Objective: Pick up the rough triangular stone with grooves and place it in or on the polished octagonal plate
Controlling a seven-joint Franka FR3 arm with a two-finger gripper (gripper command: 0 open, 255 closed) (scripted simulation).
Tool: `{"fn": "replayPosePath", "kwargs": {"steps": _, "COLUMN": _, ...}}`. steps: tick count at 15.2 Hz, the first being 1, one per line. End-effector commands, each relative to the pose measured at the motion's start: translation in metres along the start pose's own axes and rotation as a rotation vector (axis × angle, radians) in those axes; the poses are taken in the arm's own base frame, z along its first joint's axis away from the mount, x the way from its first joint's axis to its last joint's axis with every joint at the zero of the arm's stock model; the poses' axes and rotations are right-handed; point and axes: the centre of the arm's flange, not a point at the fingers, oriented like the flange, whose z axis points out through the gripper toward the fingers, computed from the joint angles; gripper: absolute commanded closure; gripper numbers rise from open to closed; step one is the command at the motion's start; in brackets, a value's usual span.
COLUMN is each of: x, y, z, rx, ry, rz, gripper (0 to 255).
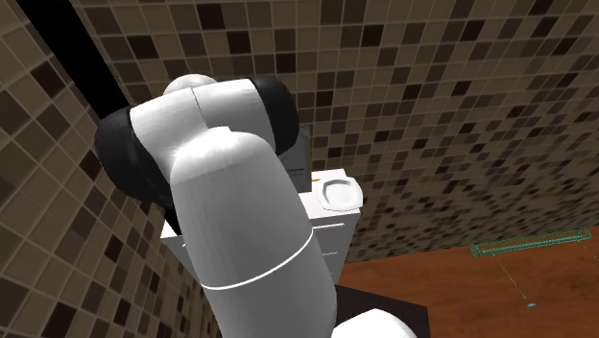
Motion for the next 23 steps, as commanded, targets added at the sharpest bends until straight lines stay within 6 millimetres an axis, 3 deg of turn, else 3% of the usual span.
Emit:
{"fn": "replayPosePath", "kwargs": {"steps": 1, "x": -0.001, "y": 0.001, "z": 0.013, "rx": -0.012, "ry": 0.013, "rz": 0.066, "gripper": 0}}
{"fn": "replayPosePath", "kwargs": {"steps": 7, "x": 0.000, "y": 0.002, "z": 0.042, "rx": -0.012, "ry": 0.013, "rz": 0.066, "gripper": 0}}
{"fn": "replayPosePath", "kwargs": {"steps": 14, "x": 0.000, "y": 0.002, "z": 0.042, "rx": -0.012, "ry": 0.013, "rz": 0.066, "gripper": 0}}
{"fn": "replayPosePath", "kwargs": {"steps": 15, "x": 0.000, "y": 0.002, "z": 0.042, "rx": -0.012, "ry": 0.013, "rz": 0.066, "gripper": 255}}
{"fn": "replayPosePath", "kwargs": {"steps": 23, "x": 0.000, "y": 0.002, "z": 0.042, "rx": -0.012, "ry": 0.013, "rz": 0.066, "gripper": 255}}
